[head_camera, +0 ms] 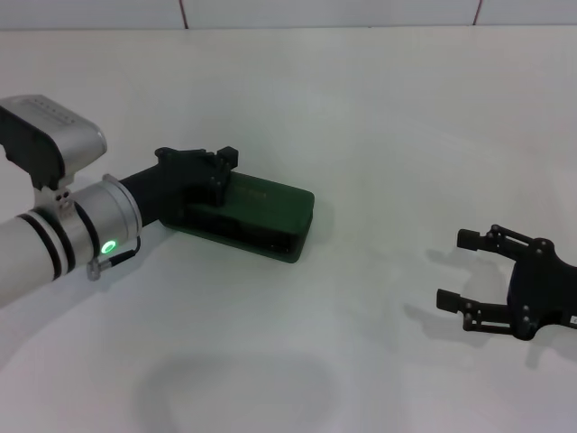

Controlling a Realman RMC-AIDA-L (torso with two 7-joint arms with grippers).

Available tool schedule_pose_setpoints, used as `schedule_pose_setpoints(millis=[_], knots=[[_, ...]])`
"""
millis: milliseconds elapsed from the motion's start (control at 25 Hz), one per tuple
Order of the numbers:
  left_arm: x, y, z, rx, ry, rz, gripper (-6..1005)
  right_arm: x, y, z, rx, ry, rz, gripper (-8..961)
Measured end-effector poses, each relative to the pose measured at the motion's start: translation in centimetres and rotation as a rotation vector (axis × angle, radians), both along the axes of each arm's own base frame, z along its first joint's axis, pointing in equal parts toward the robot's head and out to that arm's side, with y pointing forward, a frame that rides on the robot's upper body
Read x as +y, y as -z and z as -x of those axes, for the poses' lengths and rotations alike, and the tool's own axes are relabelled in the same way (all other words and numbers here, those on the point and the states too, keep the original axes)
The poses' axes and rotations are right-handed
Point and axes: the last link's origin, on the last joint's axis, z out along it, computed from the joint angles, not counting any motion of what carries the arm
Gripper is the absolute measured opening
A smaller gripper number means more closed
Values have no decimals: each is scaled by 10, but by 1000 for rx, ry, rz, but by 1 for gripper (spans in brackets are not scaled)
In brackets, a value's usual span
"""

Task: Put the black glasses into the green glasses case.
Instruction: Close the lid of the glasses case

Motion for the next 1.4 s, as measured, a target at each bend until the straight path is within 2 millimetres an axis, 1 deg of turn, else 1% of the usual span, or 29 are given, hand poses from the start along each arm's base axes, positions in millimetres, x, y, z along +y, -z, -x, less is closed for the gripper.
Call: schedule_pose_setpoints(millis=[480,720,1080,1400], knots=[[-1,3,4,0,49,-52,106,1,0,1,2,-2,2,872],[-1,7,7,7,65,-60,112,1,0,1,2,-2,2,872],[-3,8,9,17,72,-62,121,1,0,1,3,-1,4,871],[-9,11,12,16,90,-48,129,1,1,2,4,-4,5,871]])
